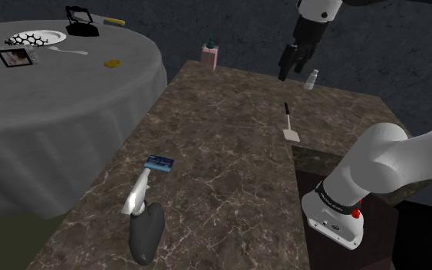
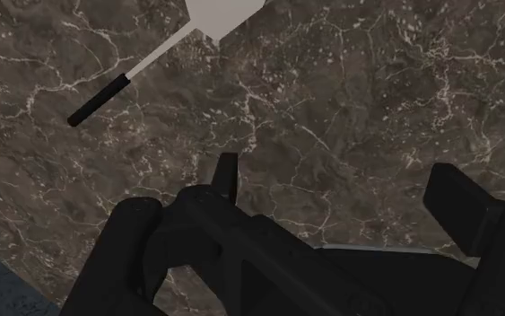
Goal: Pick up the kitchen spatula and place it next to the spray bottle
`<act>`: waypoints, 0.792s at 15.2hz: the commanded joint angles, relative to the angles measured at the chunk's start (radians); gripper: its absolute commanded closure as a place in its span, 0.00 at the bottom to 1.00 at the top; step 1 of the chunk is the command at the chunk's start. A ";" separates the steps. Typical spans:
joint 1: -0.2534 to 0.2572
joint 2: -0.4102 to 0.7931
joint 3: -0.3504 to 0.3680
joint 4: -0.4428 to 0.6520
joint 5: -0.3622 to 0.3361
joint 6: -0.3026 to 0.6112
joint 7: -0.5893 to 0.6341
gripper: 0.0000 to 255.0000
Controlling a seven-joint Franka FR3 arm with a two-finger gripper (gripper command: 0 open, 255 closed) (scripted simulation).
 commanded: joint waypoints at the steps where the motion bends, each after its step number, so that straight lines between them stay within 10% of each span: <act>1: 0.000 0.000 0.000 0.000 0.000 0.000 0.000 0.00; 12: -0.211 0.056 -0.061 -0.249 -0.055 0.321 0.275 0.00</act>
